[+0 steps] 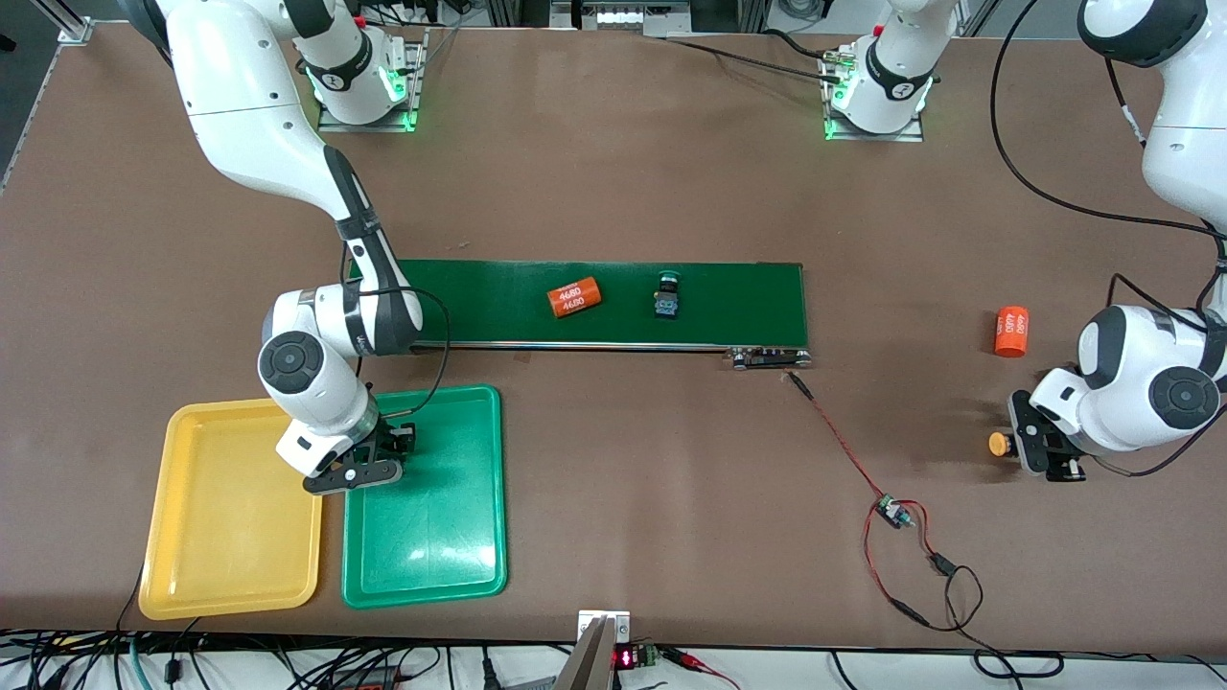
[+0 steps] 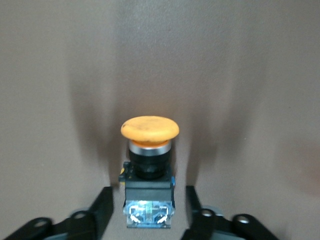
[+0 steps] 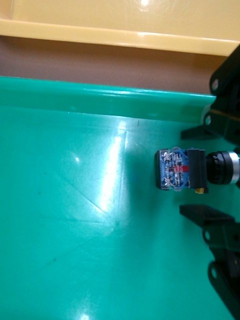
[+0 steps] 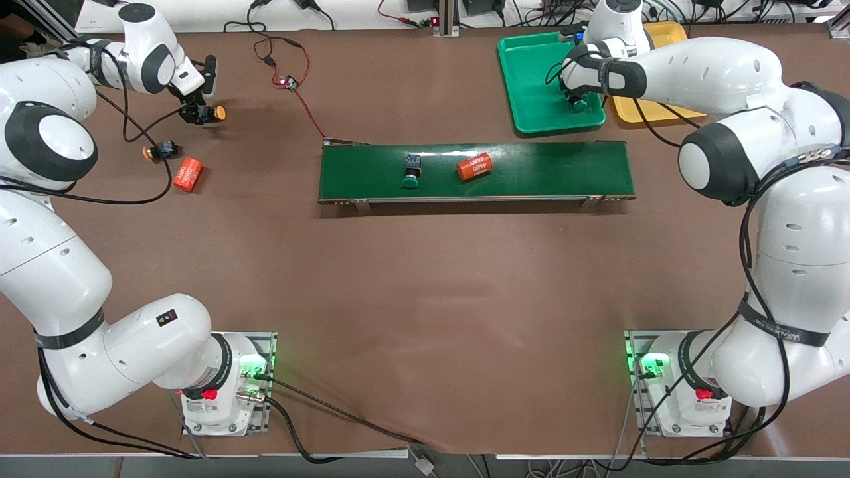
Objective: Sort buttons by color to trays
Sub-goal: 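Grasp the next green button with the right gripper while the left gripper places yellow button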
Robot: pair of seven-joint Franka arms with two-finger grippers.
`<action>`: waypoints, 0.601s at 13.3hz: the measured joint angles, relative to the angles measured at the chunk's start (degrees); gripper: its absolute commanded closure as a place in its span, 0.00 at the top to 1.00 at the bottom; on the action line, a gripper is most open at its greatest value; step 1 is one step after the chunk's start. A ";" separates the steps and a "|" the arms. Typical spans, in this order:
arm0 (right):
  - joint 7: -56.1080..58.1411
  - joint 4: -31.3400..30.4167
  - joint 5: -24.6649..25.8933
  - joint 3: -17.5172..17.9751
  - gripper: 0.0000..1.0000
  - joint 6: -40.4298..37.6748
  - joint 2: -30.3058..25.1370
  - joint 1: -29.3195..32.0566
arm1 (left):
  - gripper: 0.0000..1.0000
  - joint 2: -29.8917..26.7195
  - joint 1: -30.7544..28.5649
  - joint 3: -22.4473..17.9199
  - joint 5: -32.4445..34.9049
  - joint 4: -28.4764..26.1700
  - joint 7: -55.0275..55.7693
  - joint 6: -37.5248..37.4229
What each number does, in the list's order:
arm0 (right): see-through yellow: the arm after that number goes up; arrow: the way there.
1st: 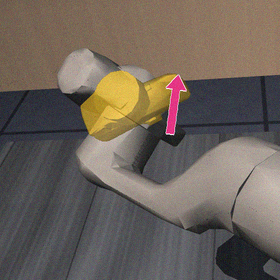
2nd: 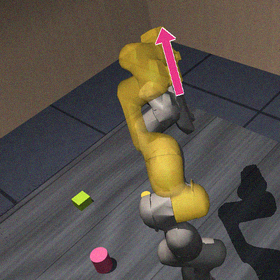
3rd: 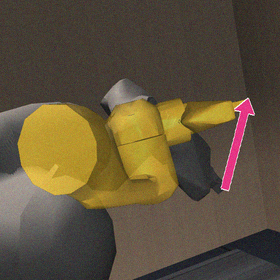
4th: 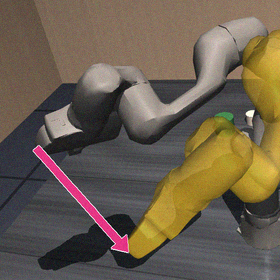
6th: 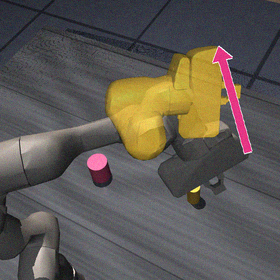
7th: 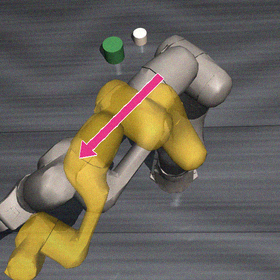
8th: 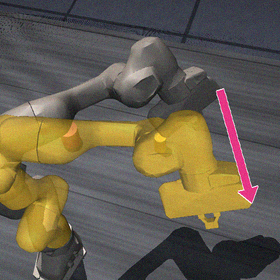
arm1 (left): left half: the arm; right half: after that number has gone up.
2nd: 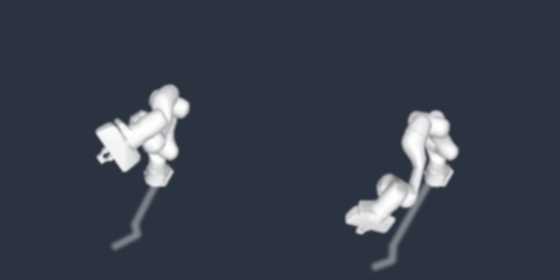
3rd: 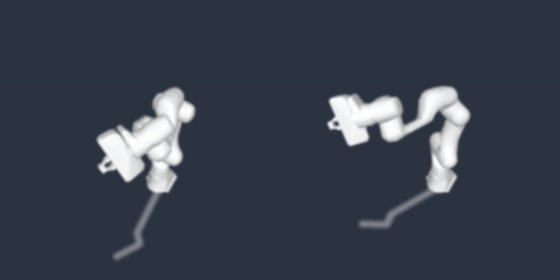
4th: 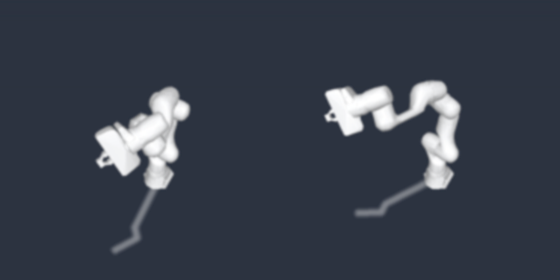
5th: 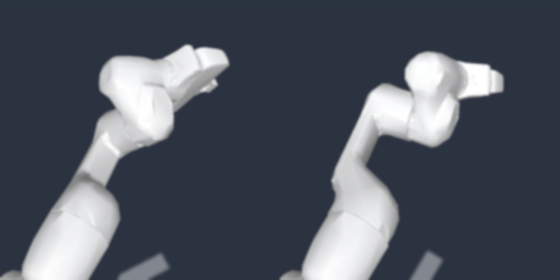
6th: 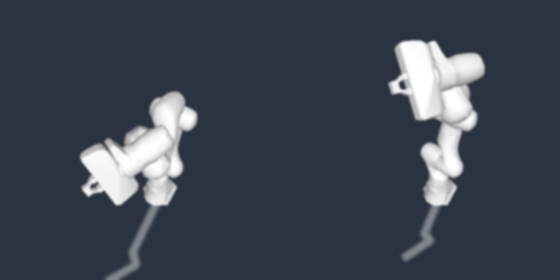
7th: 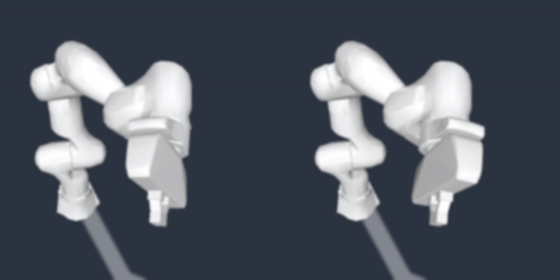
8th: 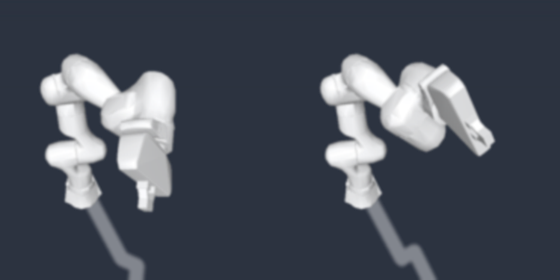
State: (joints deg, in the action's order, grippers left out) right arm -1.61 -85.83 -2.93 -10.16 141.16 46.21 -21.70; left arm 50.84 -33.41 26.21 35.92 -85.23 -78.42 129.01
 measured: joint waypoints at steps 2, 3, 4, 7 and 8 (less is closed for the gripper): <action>-0.11 0.41 -0.34 0.24 1.00 0.00 -0.02 -0.11 | 0.23 -0.02 0.16 0.06 0.01 -0.23 -0.02 0.07; -0.20 0.56 -0.38 0.39 1.00 -0.24 -0.12 -0.22 | 0.21 -0.04 0.22 0.13 0.01 -0.24 -0.02 0.07; -0.40 0.81 -0.56 0.49 1.00 -1.53 -0.49 -0.35 | 0.21 -0.07 0.29 0.28 0.01 -0.23 -0.02 -0.06; -3.75 1.76 -1.89 0.76 1.00 -9.39 -3.70 -0.81 | 0.20 -1.05 0.25 2.82 -0.02 0.33 3.41 -6.60; -5.35 1.78 -1.94 1.02 1.00 -10.92 -5.04 -1.27 | 0.20 -2.01 0.24 4.66 -0.03 0.59 7.23 -11.18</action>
State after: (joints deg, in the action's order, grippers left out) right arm -6.96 -84.05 -4.88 -9.14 130.24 41.17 -22.96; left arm 48.83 -33.17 30.87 35.89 -84.65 -71.18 117.83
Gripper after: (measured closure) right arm 0.000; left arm 0.590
